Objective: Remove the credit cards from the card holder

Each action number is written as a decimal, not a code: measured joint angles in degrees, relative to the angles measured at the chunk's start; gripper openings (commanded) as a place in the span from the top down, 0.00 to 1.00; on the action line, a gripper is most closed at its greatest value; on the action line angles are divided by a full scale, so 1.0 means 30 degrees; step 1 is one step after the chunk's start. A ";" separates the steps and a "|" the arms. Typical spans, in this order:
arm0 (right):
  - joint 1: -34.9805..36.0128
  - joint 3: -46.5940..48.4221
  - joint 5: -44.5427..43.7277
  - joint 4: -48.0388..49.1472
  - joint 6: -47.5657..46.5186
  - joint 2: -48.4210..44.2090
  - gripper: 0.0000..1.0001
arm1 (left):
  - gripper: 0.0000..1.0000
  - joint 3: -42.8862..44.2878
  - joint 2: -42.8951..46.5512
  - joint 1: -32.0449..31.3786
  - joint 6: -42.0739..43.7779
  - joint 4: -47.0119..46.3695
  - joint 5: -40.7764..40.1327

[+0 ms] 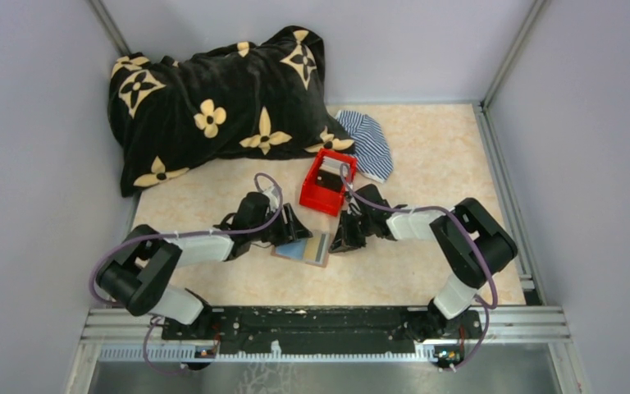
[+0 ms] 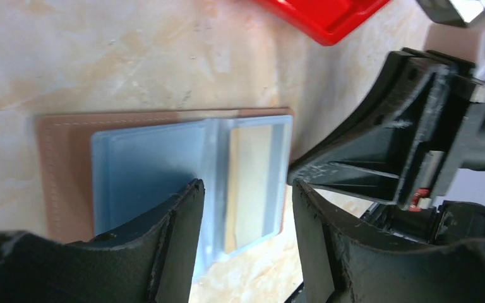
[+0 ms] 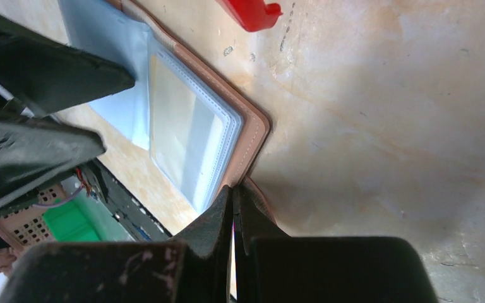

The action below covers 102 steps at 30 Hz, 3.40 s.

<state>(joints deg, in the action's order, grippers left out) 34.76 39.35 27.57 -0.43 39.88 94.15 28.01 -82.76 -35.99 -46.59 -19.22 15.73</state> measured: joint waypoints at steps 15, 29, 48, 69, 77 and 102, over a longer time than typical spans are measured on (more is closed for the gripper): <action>-0.0146 0.0044 0.0328 0.0000 -0.0408 0.0095 1.00 | 0.39 0.1851 -0.3104 0.0991 0.2091 -0.0066 0.3053; -0.0423 0.0321 0.1137 -0.0102 -0.0444 0.0568 1.00 | 0.40 0.0845 -0.2448 0.0539 0.1712 -0.0583 0.3934; -0.0437 0.0313 0.1333 0.0131 -0.0444 0.0685 1.00 | 0.42 -0.0233 -0.1392 0.0481 0.2914 -0.0386 0.3942; -0.0583 0.0313 0.1872 0.0291 -0.0437 0.0940 1.00 | 0.46 -0.3060 -0.5064 0.1129 0.0087 -1.1468 0.6666; -0.0758 0.0313 0.2339 0.0430 -0.0430 0.1158 1.00 | 0.48 -0.3898 -0.7300 0.1035 -0.2565 -1.6364 0.7555; -0.0729 0.0313 0.2302 0.0670 -0.0444 0.1209 1.00 | 0.51 -0.4036 -0.6222 0.0291 -0.2871 -1.4375 0.8779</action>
<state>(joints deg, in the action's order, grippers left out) 32.58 40.29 34.48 1.58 38.54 97.78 15.90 -101.43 -35.11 -55.20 -62.35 42.06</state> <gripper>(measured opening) 0.004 0.494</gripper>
